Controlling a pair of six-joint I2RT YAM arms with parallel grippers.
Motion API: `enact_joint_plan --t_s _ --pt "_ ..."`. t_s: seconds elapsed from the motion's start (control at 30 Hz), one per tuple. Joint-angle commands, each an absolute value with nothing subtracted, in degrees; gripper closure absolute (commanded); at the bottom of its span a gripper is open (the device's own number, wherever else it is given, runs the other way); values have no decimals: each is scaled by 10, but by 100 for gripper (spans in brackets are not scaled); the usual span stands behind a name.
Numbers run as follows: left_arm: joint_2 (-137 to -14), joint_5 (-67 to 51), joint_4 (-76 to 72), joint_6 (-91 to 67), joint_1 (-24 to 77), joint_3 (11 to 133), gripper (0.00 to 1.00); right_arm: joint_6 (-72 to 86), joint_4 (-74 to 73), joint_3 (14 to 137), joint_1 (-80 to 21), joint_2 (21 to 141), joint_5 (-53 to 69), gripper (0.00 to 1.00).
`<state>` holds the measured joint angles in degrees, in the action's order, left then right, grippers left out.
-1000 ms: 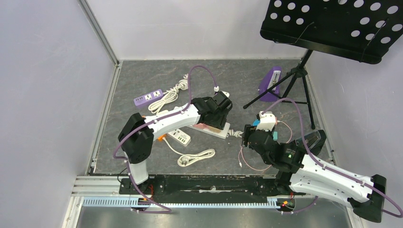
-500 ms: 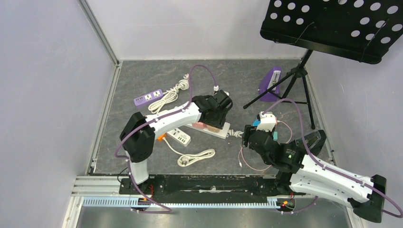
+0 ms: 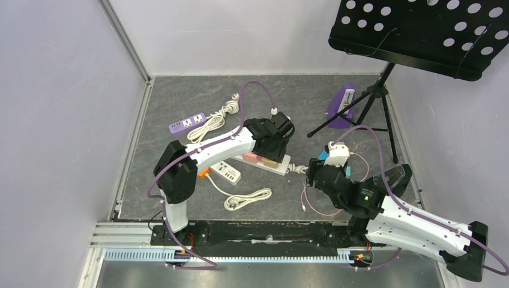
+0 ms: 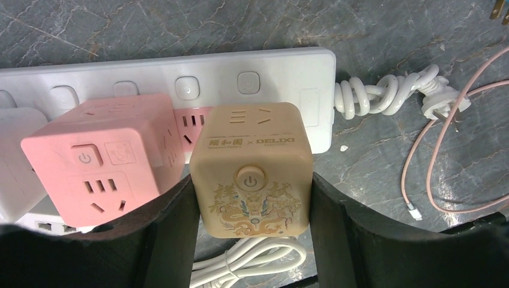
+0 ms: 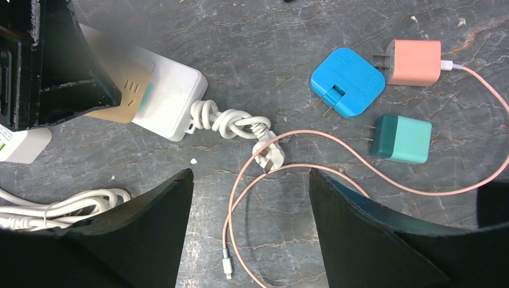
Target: Insert the plug
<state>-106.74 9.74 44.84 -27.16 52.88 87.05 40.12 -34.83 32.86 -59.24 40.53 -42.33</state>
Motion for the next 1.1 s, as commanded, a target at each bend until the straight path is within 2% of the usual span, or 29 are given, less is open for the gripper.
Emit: enact_joint_plan --t_s 0.0,0.27,1.07 --pt "-1083 87 485 -241 528 903 98 412 -345 328 -591 399 -435 27" --pt "-1102 141 517 -234 527 923 98 414 -345 324 -591 400 -435 27" --pt "-1158 77 518 -219 504 936 98 412 -345 323 -591 399 -435 26"
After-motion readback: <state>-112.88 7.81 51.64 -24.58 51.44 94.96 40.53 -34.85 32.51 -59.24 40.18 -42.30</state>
